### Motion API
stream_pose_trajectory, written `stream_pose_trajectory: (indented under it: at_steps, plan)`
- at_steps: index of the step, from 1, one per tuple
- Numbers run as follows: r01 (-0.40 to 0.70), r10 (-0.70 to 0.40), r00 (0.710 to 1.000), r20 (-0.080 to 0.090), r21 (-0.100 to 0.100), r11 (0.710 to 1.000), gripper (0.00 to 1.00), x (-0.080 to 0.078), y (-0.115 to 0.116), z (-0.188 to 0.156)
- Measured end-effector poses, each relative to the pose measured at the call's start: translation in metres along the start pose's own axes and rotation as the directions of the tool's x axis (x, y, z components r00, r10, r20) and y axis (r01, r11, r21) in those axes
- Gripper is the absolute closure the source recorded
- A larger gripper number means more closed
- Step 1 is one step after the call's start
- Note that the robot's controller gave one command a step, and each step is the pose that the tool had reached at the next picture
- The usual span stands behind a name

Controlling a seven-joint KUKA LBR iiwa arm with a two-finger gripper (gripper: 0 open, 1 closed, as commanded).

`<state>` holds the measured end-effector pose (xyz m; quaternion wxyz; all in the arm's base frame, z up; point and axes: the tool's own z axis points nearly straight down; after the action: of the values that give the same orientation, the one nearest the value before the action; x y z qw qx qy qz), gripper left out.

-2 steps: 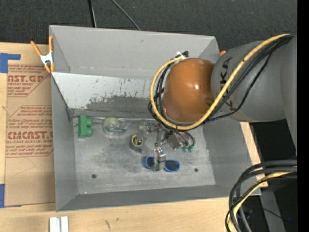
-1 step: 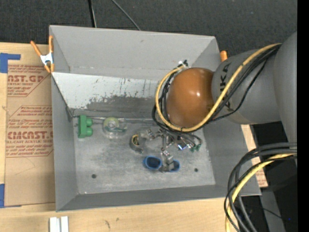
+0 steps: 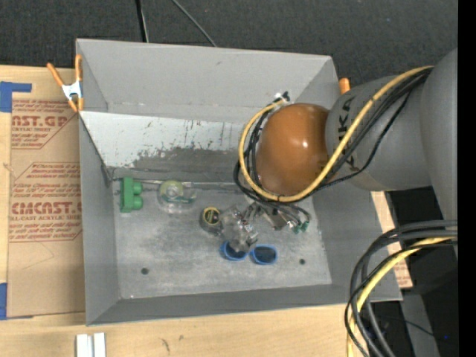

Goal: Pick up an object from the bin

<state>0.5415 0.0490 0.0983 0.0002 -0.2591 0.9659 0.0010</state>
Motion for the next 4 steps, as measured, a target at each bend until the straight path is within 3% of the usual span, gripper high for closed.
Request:
stream_pose_trajectory:
  at_steps: [1, 2, 3, 4]
  plan:
    - [0.0, 0.0, 1.0, 0.0, 0.0, 1.0, 0.0, 0.0, 0.0, 0.0]
    - [-0.02, 0.02, 1.0, -0.001, -0.001, 1.0, 0.0, 0.013, 0.01, 0.005]
    - [-0.021, 0.021, 1.0, -0.001, 0.0, 1.0, 1.0, 0.013, 0.01, 0.005]
    - [-0.021, 0.021, 1.0, -0.001, 0.0, 1.0, 0.0, 0.013, 0.01, 0.005]
